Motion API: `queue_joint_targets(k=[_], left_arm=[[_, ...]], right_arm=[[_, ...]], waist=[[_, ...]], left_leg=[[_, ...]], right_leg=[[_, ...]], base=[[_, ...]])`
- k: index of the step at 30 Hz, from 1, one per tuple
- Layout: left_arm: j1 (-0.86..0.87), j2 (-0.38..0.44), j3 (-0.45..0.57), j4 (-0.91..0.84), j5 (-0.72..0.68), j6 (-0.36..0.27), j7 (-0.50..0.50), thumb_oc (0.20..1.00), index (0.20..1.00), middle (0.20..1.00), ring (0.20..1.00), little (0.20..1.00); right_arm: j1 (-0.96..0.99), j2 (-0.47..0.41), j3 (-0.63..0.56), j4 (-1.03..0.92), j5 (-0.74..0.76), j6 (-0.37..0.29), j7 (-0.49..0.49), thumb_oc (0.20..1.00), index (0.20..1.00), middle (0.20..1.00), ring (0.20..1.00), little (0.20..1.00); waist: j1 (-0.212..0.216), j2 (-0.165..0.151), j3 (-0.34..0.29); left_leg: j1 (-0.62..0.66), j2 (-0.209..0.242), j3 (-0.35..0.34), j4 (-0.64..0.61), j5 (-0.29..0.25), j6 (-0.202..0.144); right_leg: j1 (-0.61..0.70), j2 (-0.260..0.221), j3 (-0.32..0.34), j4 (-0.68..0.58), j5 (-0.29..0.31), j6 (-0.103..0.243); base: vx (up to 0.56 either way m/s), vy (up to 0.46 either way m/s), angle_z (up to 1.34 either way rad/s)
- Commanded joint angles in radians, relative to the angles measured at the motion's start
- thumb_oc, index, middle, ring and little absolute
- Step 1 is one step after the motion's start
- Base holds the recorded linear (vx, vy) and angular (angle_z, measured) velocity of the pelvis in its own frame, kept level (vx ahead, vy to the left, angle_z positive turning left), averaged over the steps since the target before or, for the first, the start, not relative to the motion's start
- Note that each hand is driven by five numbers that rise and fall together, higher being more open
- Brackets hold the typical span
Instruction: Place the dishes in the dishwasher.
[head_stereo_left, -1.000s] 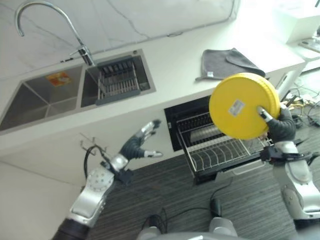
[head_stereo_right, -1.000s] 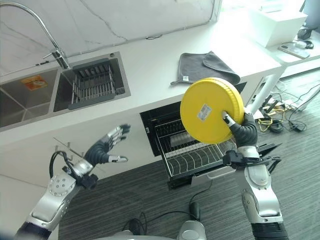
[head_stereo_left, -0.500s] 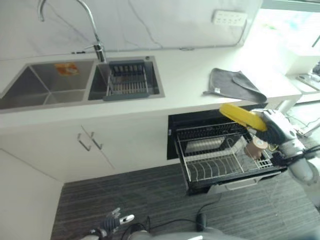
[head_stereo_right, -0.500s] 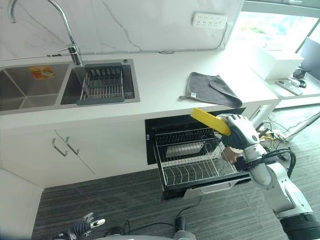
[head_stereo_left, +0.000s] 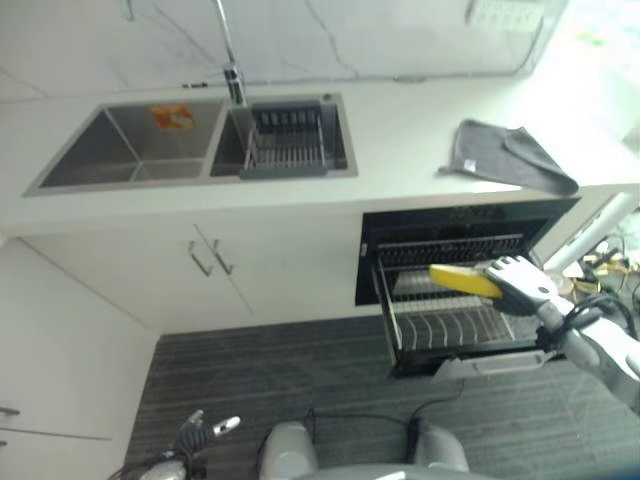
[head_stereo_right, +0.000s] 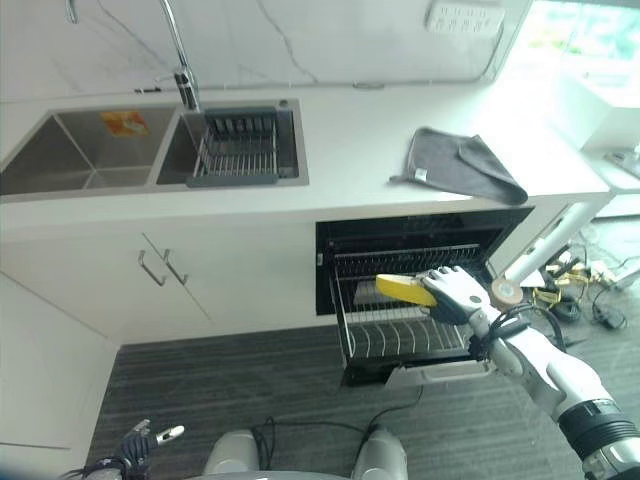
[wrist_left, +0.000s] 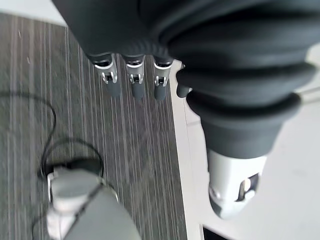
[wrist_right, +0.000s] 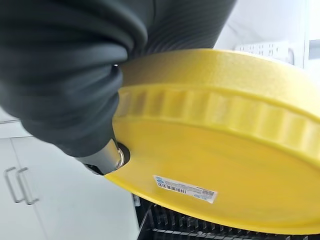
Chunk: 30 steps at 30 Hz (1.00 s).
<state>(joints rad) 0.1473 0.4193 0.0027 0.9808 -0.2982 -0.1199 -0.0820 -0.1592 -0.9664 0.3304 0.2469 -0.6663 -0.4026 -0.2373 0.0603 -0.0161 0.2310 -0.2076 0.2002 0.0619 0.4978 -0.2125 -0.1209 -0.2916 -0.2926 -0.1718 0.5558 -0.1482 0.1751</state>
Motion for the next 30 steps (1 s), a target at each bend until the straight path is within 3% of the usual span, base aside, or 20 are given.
queue_joint_targets(k=[1,4,5,15,18,21,27,30], left_arm=[[-0.002,0.023,-0.026,-0.025,-0.01,-0.008,0.003,1.0,1.0,1.0,1.0,1.0],[0.016,0.051,-0.055,-0.08,0.048,-0.042,0.008,1.0,1.0,1.0,1.0,1.0],[0.03,0.063,-0.071,-0.135,0.029,-0.018,0.012,1.0,1.0,1.0,1.0,1.0],[0.069,0.133,-0.126,-0.278,0.028,-0.025,0.072,1.0,1.0,1.0,1.0,1.0],[0.076,0.14,-0.116,-0.291,-0.003,-0.013,0.074,1.0,1.0,1.0,1.0,1.0],[0.062,0.15,-0.14,-0.287,-0.022,-0.046,0.086,1.0,1.0,1.0,1.0,1.0],[0.034,0.164,-0.16,-0.317,-0.087,-0.057,0.087,1.0,1.0,1.0,1.0,1.0],[0.03,0.175,-0.178,-0.35,-0.117,-0.062,0.083,1.0,1.0,1.0,1.0,1.0]], right_arm=[[-0.118,0.025,-0.02,-0.004,0.076,0.002,-0.03,0.2,0.2,0.2,0.2,0.2],[-0.168,-0.007,0.031,0.028,0.047,-0.001,0.022,0.2,0.2,0.2,0.2,0.2],[-0.179,-0.018,0.046,0.058,0.032,0.006,0.011,0.2,0.2,0.2,0.2,0.2],[-0.391,-0.039,0.177,0.31,0.079,0.09,-0.02,0.2,0.2,0.2,0.2,0.2],[-0.43,-0.048,0.197,0.346,0.08,0.117,-0.08,0.2,0.2,0.2,0.2,0.2],[-0.516,-0.034,0.226,0.46,0.063,0.122,-0.16,0.2,0.2,0.2,0.2,0.2],[-0.64,-0.039,0.325,0.482,0.056,0.15,-0.145,0.2,0.2,0.2,0.2,0.2],[-0.683,-0.035,0.347,0.524,0.058,0.161,-0.19,0.2,0.2,0.2,0.2,0.2]], waist=[[0.025,-0.01,0.013],[0.04,-0.003,0.021],[0.049,0.001,0.027],[0.102,0.014,0.059],[0.113,0.02,0.072],[0.125,0.036,0.102],[0.135,0.051,0.136],[0.141,0.061,0.148]], left_leg=[[0.019,0.065,-0.061,-0.001,0.008,-0.021],[-0.022,0.072,-0.082,0.065,-0.017,-0.022],[-0.037,0.069,-0.097,0.082,-0.02,-0.023],[-0.126,0.078,-0.137,0.183,-0.04,-0.04],[-0.158,0.075,-0.15,0.205,-0.043,-0.044],[-0.211,0.063,-0.166,0.234,-0.043,-0.047],[-0.269,0.052,-0.179,0.265,-0.047,-0.051],[-0.297,0.045,-0.187,0.28,-0.051,-0.051]], right_leg=[[0.141,-0.009,-0.013,-0.032,-0.077,-0.024],[0.098,-0.038,-0.003,0.043,-0.096,-0.023],[0.081,-0.043,0.004,0.061,-0.095,-0.022],[-0.03,-0.091,0.027,0.173,-0.107,-0.007],[-0.069,-0.107,0.037,0.197,-0.104,0.001],[-0.133,-0.114,0.065,0.236,-0.103,0.008],[-0.203,-0.127,0.098,0.277,-0.109,0.021],[-0.233,-0.129,0.109,0.291,-0.112,0.022]], base=[[0.06,0.014,0.03],[0.14,0.006,0.08],[0.14,-0.005,0.18],[0.06,-0.027,0.07],[-0.01,0.001,0.09],[-0.12,0.012,0.03],[-0.1,0.023,0.01],[-0.1,0.042,0.01]])
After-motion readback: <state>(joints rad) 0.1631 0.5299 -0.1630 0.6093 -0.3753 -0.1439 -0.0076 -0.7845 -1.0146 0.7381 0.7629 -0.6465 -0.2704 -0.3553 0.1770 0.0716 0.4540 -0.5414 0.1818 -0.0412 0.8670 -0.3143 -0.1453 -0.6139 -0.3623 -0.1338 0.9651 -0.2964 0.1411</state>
